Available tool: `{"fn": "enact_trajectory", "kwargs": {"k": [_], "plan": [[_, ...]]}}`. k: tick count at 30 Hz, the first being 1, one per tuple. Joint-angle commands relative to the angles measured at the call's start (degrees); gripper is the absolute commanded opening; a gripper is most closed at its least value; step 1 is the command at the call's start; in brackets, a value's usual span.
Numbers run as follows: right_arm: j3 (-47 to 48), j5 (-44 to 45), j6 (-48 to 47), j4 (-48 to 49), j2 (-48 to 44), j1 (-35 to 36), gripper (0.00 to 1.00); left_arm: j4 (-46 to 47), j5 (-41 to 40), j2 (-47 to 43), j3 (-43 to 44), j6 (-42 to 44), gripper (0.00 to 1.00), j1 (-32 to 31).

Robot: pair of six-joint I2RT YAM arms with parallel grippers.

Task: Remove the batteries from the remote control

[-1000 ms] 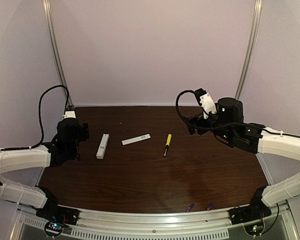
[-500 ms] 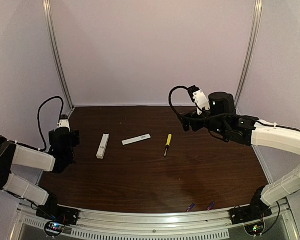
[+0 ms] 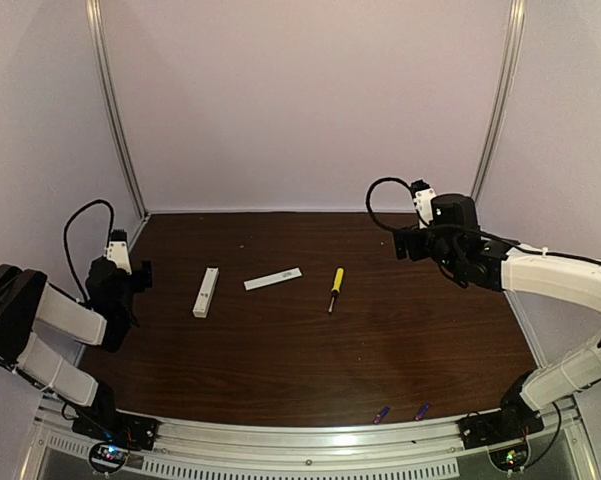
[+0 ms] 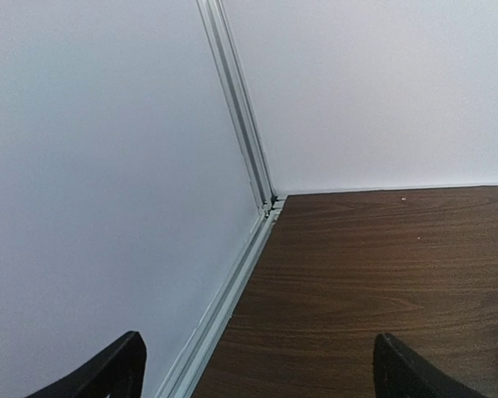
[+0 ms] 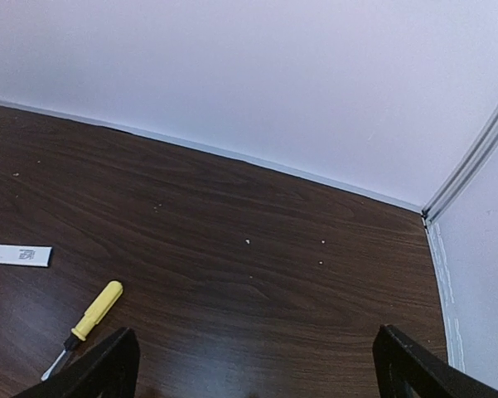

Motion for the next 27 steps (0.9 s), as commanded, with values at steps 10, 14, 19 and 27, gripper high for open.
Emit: {"fn": "enact_trajectory", "kwargs": {"k": [10,14,19,27], "plan": [[-10.6,-2.2,1.4,15.8,-3.0,-8.4,1.0,10.4,19.7,8.2,-0.2,-0.6,0.97,4.6],[-14.3,0.3,0.1,21.5,-3.7,-10.1,1.0,9.4,20.1,8.4,0.4,-0.8,0.97,4.9],[-17.8,7.6,0.1,26.6,-4.3,-13.2,1.0,10.2,17.6,8.8,0.6,-1.6,0.97,4.9],[-23.4,9.3,1.9,36.5,-1.0,-19.3,1.0,10.0,17.5,8.9,0.6,-1.7,0.97,4.9]]}}
